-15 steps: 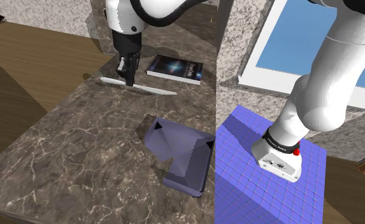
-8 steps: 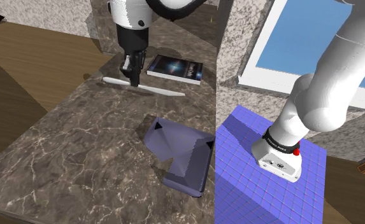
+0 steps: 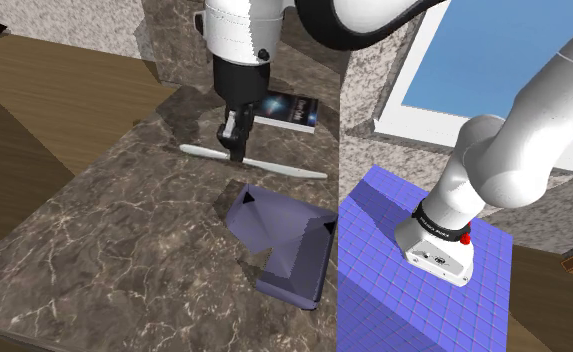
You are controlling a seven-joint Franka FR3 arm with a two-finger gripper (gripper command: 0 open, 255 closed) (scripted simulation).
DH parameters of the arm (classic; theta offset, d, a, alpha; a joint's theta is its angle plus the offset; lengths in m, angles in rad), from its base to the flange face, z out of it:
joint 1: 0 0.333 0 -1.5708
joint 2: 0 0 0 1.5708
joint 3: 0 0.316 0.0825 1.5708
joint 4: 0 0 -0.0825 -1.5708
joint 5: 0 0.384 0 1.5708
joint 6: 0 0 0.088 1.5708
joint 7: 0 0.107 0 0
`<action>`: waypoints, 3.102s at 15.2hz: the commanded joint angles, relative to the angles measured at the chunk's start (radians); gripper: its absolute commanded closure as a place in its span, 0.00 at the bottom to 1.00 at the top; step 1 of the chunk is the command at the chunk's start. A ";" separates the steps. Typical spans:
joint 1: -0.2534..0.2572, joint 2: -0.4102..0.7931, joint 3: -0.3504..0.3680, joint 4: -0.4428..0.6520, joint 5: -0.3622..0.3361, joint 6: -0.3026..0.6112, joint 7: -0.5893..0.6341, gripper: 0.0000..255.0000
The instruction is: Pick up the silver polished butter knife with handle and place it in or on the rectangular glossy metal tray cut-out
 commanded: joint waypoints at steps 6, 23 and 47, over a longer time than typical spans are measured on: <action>0.072 -0.161 0.059 -0.119 0.082 -0.025 0.092 1.00; 0.070 -0.081 0.092 -0.283 0.058 0.212 0.119 1.00; 0.075 -0.140 0.074 -0.212 0.080 0.088 0.100 0.00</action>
